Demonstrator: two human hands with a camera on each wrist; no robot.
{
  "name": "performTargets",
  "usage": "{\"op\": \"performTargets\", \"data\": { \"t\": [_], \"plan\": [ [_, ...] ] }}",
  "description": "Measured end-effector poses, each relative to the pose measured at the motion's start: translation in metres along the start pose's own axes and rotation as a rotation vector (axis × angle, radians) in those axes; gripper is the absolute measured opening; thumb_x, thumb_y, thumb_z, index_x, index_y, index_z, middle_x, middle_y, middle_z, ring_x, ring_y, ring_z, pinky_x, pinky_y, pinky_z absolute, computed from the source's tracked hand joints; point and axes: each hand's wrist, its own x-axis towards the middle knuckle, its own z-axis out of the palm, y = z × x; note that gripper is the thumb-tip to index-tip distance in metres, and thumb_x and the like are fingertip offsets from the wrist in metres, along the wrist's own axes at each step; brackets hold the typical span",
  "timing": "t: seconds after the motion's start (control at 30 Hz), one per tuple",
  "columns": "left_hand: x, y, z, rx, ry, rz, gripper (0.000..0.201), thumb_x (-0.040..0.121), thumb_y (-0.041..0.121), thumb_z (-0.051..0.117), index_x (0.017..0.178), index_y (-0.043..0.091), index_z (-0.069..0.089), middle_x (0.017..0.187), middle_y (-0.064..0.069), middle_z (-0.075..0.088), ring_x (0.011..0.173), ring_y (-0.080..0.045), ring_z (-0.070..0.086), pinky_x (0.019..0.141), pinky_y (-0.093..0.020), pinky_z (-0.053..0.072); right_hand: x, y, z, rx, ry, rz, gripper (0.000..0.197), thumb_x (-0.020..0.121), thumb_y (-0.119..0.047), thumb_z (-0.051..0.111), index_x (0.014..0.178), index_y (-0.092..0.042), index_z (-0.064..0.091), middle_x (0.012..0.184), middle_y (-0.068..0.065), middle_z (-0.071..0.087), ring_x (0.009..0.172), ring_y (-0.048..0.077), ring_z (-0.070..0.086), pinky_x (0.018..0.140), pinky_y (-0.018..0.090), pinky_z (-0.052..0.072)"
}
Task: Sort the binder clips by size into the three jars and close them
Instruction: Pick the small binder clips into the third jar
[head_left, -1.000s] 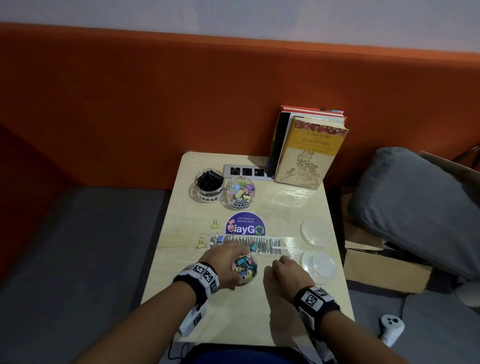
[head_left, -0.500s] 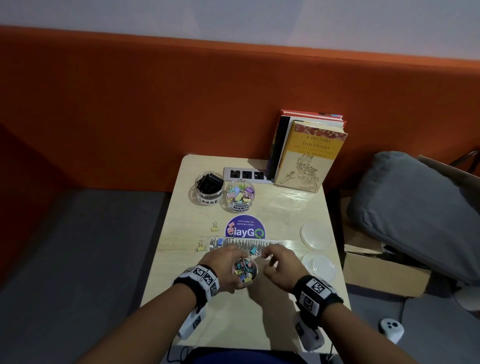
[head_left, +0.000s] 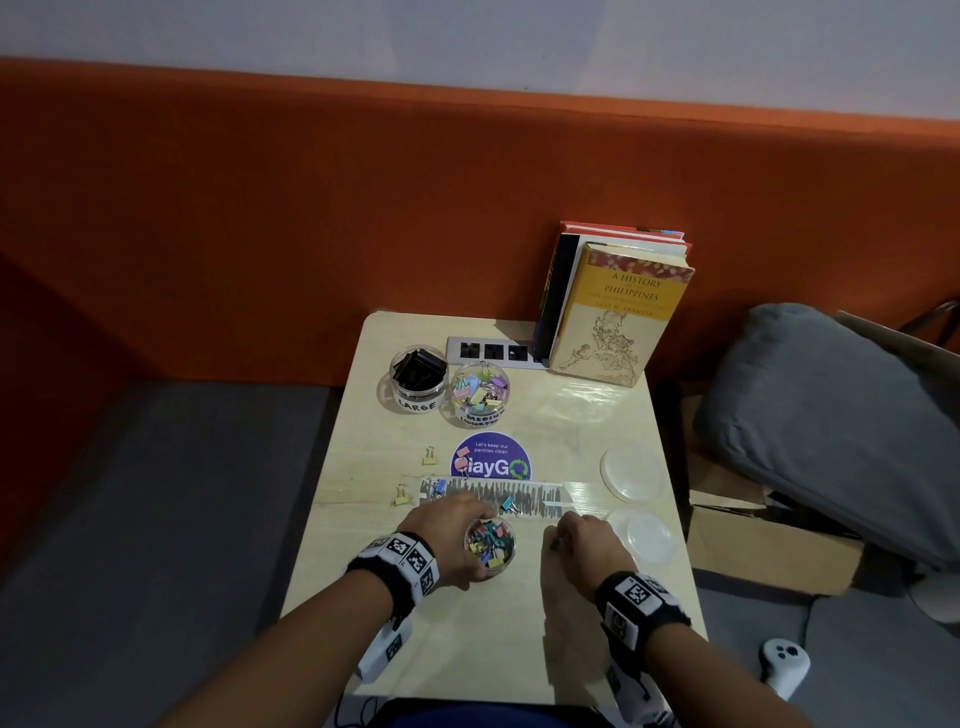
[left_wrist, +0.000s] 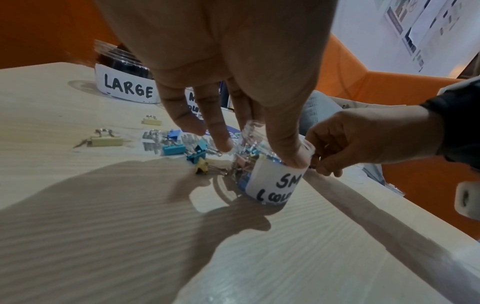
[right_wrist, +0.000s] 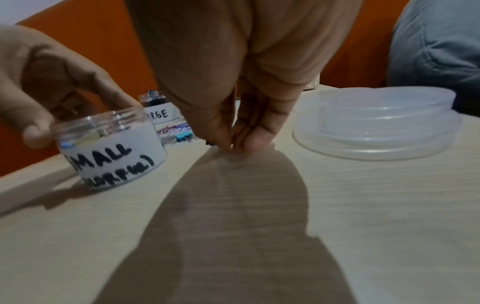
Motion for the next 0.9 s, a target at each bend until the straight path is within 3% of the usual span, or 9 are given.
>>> {"op": "performTargets", "data": {
  "t": [0.17,0.27,0.37,0.47,0.53,0.7,0.77,0.83,0.9],
  "plan": [
    [-0.002,0.0,0.001,-0.002,0.019,-0.007,0.078,0.065,0.04,0.086,0.135,0.031,0.053,0.131,0.009,0.053,0.116,-0.018,0.054,0.097,-0.033,0.048,0.002,-0.017,-0.013,0.225,0.047,-0.074,0.012,0.08,-0.014,0.063,0.085,-0.026,0.064,0.083,-0.006,0.066,0.073,0.011,0.058,0.066,0.02,0.045],
    [-0.002,0.001,0.002,-0.002,0.027,-0.005,0.072,0.063,0.038,0.086,0.129,0.033,0.056,0.123,0.01,0.055,0.11,-0.017,0.056,0.092,-0.031,0.05,0.001,-0.037,-0.017,0.377,0.013,-0.244,0.016,0.08,-0.013,0.069,0.08,-0.027,0.061,0.076,-0.01,0.064,0.066,0.006,0.06,0.064,0.022,0.05],
    [-0.002,0.002,0.001,0.006,0.038,-0.01,0.068,0.061,0.037,0.087,0.122,0.035,0.058,0.118,0.011,0.055,0.105,-0.017,0.058,0.085,-0.029,0.049,0.002,-0.048,-0.014,0.432,-0.019,-0.307,0.014,0.082,-0.017,0.073,0.083,-0.026,0.063,0.083,-0.01,0.066,0.07,0.008,0.064,0.061,0.017,0.05],
    [-0.003,0.001,0.002,-0.01,0.034,-0.013,0.068,0.06,0.036,0.087,0.121,0.035,0.058,0.118,0.011,0.056,0.104,-0.017,0.058,0.083,-0.028,0.049,0.009,-0.044,-0.009,0.381,0.012,-0.264,0.008,0.085,-0.025,0.071,0.085,-0.025,0.063,0.088,-0.008,0.066,0.072,0.01,0.064,0.064,0.019,0.05],
    [-0.004,-0.002,0.002,-0.013,0.027,-0.007,0.072,0.059,0.038,0.087,0.125,0.034,0.057,0.12,0.01,0.056,0.106,-0.018,0.058,0.086,-0.03,0.05,0.012,-0.038,-0.006,0.298,0.045,-0.212,0.005,0.085,-0.02,0.066,0.09,-0.021,0.064,0.093,-0.005,0.065,0.077,0.013,0.062,0.069,0.023,0.05],
    [-0.004,-0.005,0.002,-0.002,-0.009,-0.007,0.078,0.065,0.042,0.085,0.135,0.029,0.052,0.136,0.006,0.052,0.121,-0.022,0.053,0.098,-0.034,0.047,0.021,-0.033,-0.002,0.142,0.048,-0.197,0.035,0.086,-0.008,0.057,0.119,-0.018,0.063,0.119,0.005,0.056,0.104,0.023,0.057,0.086,0.023,0.043],
    [-0.005,-0.006,0.003,-0.001,-0.007,-0.011,0.077,0.066,0.042,0.085,0.134,0.03,0.052,0.136,0.006,0.053,0.121,-0.021,0.053,0.098,-0.034,0.048,0.025,-0.036,-0.003,0.105,0.004,-0.229,0.047,0.089,-0.011,0.055,0.134,-0.023,0.056,0.134,0.007,0.048,0.117,0.026,0.053,0.099,0.03,0.045],
    [-0.006,-0.007,0.004,-0.003,-0.002,-0.019,0.075,0.067,0.041,0.085,0.134,0.03,0.053,0.136,0.007,0.052,0.121,-0.02,0.053,0.098,-0.032,0.047,0.03,-0.041,-0.002,0.017,-0.031,-0.303,0.043,0.092,-0.018,0.056,0.134,-0.027,0.056,0.136,0.009,0.047,0.116,0.031,0.054,0.101,0.039,0.046],
    [-0.007,-0.009,0.004,0.007,0.0,-0.025,0.076,0.069,0.041,0.084,0.137,0.03,0.052,0.138,0.008,0.052,0.124,-0.019,0.051,0.099,-0.031,0.046,0.034,-0.044,0.0,-0.069,-0.044,-0.384,0.033,0.093,-0.025,0.057,0.125,-0.024,0.064,0.125,0.01,0.056,0.107,0.031,0.059,0.096,0.039,0.049]
  ]
}}
